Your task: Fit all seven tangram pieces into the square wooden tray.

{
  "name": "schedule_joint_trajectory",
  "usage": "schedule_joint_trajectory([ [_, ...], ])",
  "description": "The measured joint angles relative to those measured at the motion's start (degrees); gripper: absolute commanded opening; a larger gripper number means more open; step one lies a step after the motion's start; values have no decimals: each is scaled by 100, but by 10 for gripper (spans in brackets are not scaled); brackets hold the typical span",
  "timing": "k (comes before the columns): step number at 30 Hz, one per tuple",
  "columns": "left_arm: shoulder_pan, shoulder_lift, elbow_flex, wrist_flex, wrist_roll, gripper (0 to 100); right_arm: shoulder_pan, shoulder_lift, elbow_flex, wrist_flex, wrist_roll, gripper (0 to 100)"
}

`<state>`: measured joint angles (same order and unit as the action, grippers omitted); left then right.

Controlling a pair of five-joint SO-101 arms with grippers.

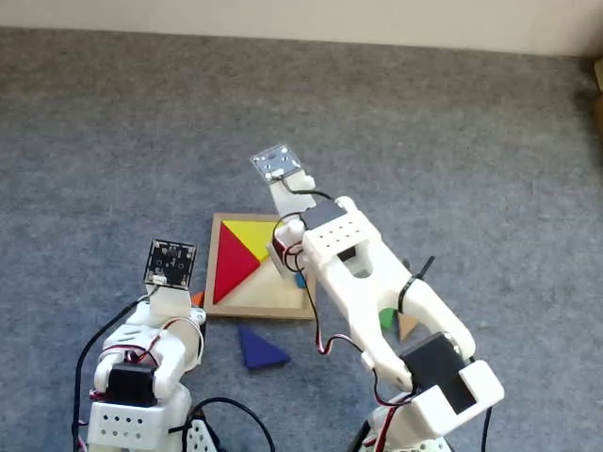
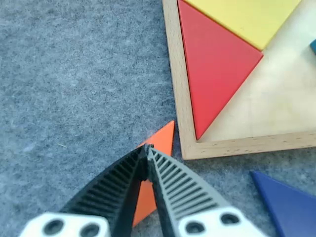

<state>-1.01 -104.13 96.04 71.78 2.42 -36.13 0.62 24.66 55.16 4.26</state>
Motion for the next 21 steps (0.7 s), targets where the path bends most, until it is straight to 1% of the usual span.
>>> schedule_joint_trajectory([
  [4,0,0,0,0,0,9,26,0,0,0,0,116],
  [8,0,0,0,0,0,9,149,26,123,-255,0,116],
  [15,0,0,0,0,0,9,545,299,114,-431,-9,116],
  [21,0,0,0,0,0,9,589,290,114,-440,-9,116],
])
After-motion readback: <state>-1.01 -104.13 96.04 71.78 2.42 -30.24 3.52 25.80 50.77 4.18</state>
